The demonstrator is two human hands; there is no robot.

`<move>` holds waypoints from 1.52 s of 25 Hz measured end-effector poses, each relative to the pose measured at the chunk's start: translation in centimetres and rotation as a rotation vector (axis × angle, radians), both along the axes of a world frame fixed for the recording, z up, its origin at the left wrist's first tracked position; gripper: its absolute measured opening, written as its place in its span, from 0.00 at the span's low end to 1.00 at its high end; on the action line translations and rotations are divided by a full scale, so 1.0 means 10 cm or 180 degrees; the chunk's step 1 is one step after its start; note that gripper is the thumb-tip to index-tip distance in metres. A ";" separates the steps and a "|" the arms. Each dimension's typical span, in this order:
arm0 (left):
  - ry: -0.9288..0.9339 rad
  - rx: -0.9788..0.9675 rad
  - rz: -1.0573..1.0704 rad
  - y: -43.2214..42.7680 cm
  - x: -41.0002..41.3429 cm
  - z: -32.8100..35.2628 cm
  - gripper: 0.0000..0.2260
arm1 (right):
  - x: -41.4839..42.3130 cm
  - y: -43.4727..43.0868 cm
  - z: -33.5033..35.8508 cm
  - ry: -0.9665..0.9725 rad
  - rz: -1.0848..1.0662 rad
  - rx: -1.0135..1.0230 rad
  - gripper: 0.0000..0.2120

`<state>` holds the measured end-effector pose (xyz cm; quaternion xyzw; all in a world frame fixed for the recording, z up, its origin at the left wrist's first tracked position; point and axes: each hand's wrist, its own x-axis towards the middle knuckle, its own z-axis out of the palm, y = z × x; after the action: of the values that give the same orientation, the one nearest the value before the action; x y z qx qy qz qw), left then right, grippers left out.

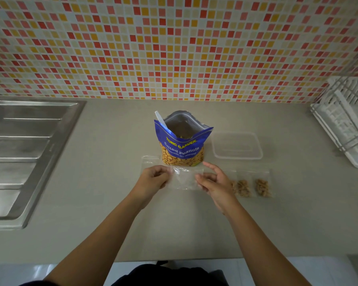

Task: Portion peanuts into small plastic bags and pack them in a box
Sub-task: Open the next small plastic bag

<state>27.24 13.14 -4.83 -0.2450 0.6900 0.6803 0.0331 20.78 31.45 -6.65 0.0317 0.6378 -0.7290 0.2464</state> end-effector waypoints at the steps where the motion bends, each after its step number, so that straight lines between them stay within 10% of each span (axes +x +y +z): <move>1: -0.0008 -0.0060 -0.0022 -0.02 0.00 0.00 0.04 | 0.00 0.01 0.01 0.0059 -0.0002 0.0073 0.23; 10: -0.0084 -0.0400 -0.0073 -0.08 -0.08 0.19 0.08 | 0.01 0.06 0.11 0.1681 -0.0594 0.1241 0.15; 15: 0.0007 -0.0403 -0.0243 -0.08 -0.10 0.32 0.02 | 0.03 -0.01 0.37 0.3279 0.1112 0.2098 0.31; 20: 0.0110 -0.0449 -0.0372 0.03 -0.10 0.43 0.03 | 0.01 -0.14 0.38 0.3331 0.1557 0.2490 0.43; 33: 0.0420 -0.2145 -0.0409 0.04 -0.09 0.55 0.04 | 0.03 -0.23 0.39 0.3034 0.0923 0.1866 0.24; 38: 0.0976 -0.2422 0.0557 -0.18 -0.25 0.90 0.17 | 0.02 -0.11 0.52 0.2501 0.0402 0.1258 0.21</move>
<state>24.73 11.32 4.14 -0.1933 0.8656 0.4057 -0.2208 20.95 30.35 -1.48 -0.2403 0.8109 -0.5333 0.0186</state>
